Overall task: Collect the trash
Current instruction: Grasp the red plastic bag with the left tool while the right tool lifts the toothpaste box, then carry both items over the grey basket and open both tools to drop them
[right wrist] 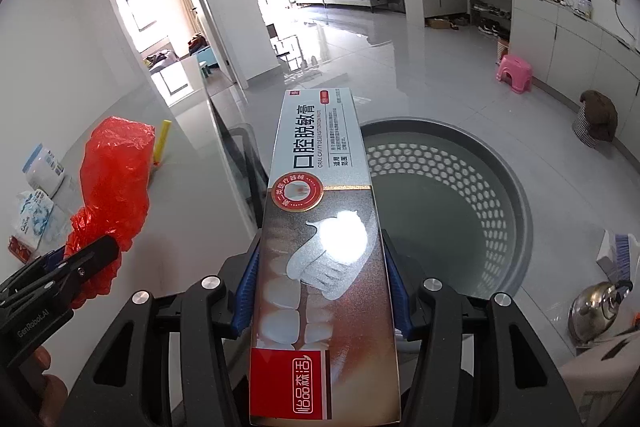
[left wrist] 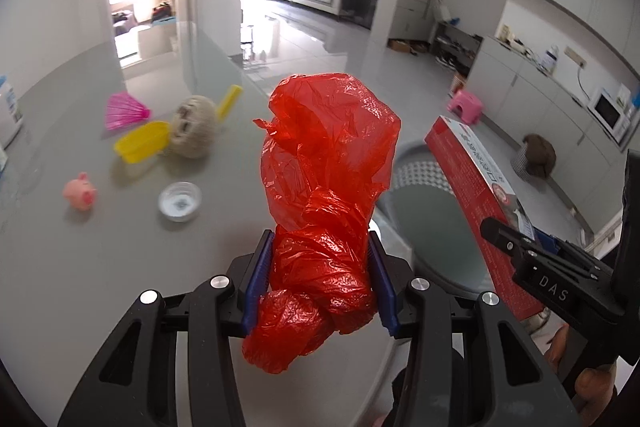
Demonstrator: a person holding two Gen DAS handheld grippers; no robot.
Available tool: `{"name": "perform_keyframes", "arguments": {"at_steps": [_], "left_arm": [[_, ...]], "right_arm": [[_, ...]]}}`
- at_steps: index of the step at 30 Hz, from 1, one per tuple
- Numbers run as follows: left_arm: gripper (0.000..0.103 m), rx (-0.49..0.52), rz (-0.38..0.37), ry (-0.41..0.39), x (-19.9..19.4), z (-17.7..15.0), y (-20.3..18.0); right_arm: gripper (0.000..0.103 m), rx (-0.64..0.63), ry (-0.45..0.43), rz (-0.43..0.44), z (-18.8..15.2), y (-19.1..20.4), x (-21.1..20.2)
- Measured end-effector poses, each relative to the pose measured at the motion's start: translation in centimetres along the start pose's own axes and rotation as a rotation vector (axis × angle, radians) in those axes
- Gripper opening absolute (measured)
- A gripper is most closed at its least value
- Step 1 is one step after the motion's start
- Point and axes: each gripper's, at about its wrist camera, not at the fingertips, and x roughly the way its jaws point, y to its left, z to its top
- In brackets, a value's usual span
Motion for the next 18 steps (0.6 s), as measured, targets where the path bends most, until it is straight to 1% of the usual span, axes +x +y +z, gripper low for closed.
{"name": "perform_keyframes", "arguments": {"at_steps": [4,9,14,18], "left_arm": [[0.045,0.043,-0.022,0.032,1.9,0.0,-2.9],[0.045,0.080,-0.050,0.071,4.1,0.1,-6.0],[0.045,0.113,-0.069,0.093,6.2,0.3,-7.8],[0.045,0.129,-0.084,0.120,7.7,0.4,-9.0]], "right_arm": [[0.052,0.042,0.005,-0.025,-0.3,-3.0,-0.1],[0.051,0.076,0.010,-0.039,-0.7,-5.5,0.0],[0.051,0.097,0.023,-0.047,-1.1,-7.1,0.4],[0.051,0.104,0.038,-0.047,-0.8,-7.5,1.0]]}}
